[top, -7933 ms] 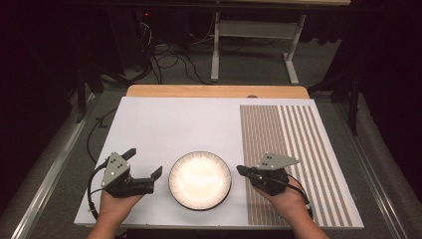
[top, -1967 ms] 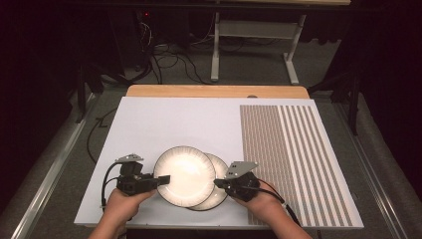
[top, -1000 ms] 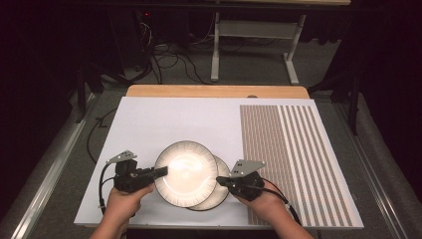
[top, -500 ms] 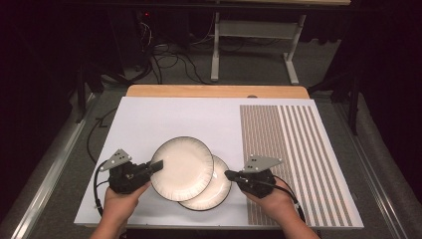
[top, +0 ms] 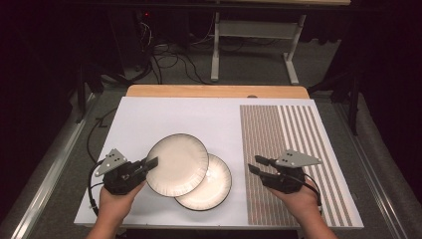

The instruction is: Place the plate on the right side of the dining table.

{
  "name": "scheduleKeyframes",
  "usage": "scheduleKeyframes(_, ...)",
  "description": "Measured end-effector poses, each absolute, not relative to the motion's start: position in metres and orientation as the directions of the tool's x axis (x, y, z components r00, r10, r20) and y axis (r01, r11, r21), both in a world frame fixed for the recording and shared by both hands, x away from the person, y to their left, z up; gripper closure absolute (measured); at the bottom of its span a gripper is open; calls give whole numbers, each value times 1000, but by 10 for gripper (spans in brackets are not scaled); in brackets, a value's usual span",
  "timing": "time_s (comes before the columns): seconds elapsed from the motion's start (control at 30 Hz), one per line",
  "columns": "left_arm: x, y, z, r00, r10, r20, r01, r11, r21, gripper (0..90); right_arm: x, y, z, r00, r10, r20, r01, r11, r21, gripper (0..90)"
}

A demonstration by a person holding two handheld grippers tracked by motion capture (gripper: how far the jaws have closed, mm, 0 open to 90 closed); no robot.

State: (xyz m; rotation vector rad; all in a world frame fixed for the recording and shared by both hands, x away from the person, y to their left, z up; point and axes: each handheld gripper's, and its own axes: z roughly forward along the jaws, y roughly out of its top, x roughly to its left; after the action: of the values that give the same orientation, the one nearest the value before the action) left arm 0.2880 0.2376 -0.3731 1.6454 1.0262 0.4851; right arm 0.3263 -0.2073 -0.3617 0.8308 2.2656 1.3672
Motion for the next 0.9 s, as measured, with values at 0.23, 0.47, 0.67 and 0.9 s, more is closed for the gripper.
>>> scheduleKeyframes(0.23, 286, 241, -373, 545, 822, -162, 352, -50, 935, 799, 326, -230, -360, -715, 699, 1, 306, 311, 900, 432)
scheduleKeyframes(0.47, 283, 239, -371, 552, 824, -124, 330, -80, 941, 795, 322, -242, -357, -684, 729, 15, 304, 267, 915, 253)
scheduleKeyframes(0.67, 282, 240, -372, 556, 824, -110, 318, -88, 944, 792, 316, -252, -358, -659, 752, 15, 286, 232, 930, 73)
scheduleKeyframes(0.9, 282, 239, -371, 563, 822, -89, 307, -108, 945, 791, 313, -252, -360, -645, 765, -2, 281, 239, 929, 4)
